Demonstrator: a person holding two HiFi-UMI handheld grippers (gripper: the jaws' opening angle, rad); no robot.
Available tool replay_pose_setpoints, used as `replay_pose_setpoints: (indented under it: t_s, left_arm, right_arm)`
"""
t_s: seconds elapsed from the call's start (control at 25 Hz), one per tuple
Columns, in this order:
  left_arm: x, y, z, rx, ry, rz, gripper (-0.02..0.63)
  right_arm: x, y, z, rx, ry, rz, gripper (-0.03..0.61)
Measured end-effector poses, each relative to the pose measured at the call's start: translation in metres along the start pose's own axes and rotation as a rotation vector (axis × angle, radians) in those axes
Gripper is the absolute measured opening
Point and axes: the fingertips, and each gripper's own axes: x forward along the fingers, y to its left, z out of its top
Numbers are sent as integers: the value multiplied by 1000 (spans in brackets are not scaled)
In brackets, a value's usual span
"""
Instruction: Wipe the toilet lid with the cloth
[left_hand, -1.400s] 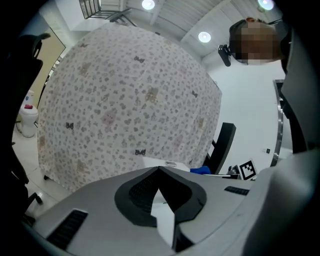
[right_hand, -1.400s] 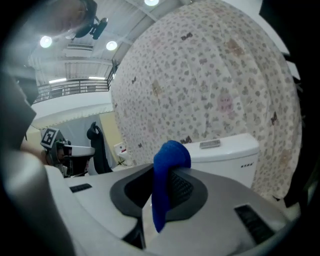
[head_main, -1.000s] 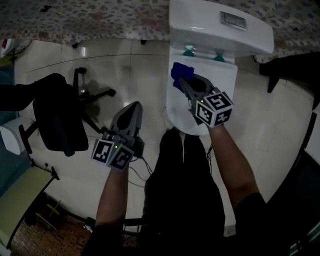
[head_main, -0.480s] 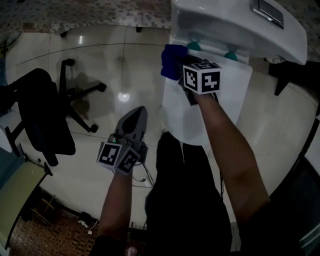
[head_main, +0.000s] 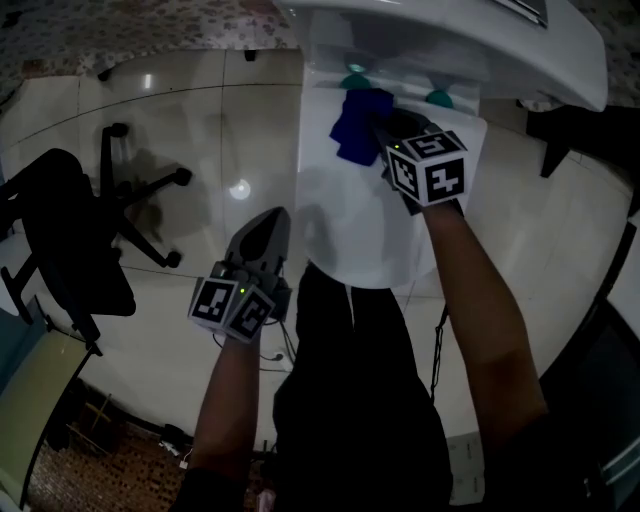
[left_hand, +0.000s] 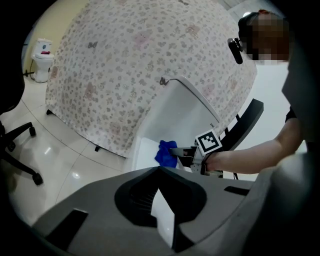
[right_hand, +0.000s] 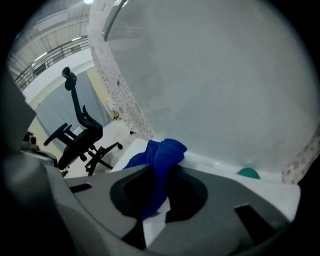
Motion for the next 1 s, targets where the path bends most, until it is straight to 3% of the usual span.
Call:
replay_pose_setpoints:
  t_s: [0.12, 0.32, 0.48, 0.72, 0.92, 1.0]
  left_arm:
    - [2, -5, -7, 16, 27, -19, -8]
    - [2, -7, -18, 12, 51, -28, -9]
    - [4, -2, -12, 25, 53, -31, -8]
    - [10, 0, -5, 50, 54, -43, -8]
    - [9, -1, 0, 62, 48, -57, -8]
    - [3, 1, 4, 50, 33, -48, -8]
  right_arm:
    - [-29, -37, -15, -47, 29, -66, 54]
    - [-86, -112, -50, 24, 43, -187, 54]
    - [-116, -152, -74, 6, 75, -298, 54]
    - [-134, -173, -91, 39, 88, -388, 54]
    - [-135, -174, -90, -25, 133, -509, 52]
    - [-136, -161, -79, -35, 107, -508, 52]
